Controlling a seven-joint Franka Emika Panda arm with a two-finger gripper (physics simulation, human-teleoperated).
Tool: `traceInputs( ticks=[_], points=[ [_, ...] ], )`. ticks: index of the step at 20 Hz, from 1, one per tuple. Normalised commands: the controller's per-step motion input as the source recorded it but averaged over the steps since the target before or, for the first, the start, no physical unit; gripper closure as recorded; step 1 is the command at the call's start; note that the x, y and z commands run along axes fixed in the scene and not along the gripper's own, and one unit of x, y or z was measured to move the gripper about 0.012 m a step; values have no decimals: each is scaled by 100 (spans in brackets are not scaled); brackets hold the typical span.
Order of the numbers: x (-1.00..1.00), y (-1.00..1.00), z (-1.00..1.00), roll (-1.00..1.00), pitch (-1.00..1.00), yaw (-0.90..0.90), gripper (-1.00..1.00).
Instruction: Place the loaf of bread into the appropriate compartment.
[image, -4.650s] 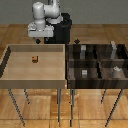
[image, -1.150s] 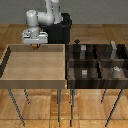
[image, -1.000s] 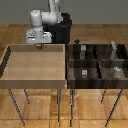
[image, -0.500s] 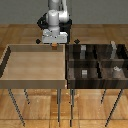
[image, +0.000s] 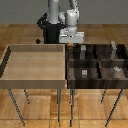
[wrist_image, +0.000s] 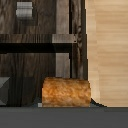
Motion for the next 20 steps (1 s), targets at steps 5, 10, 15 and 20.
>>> traceInputs(
  ticks=[5, 10, 15, 20],
  points=[
    [10, 60, 0, 0, 0, 0, 100],
    [100, 0, 0, 0, 0, 0, 100],
    [100, 0, 0, 0, 0, 0, 100],
    [100, 0, 0, 0, 0, 0, 100]
  ],
)
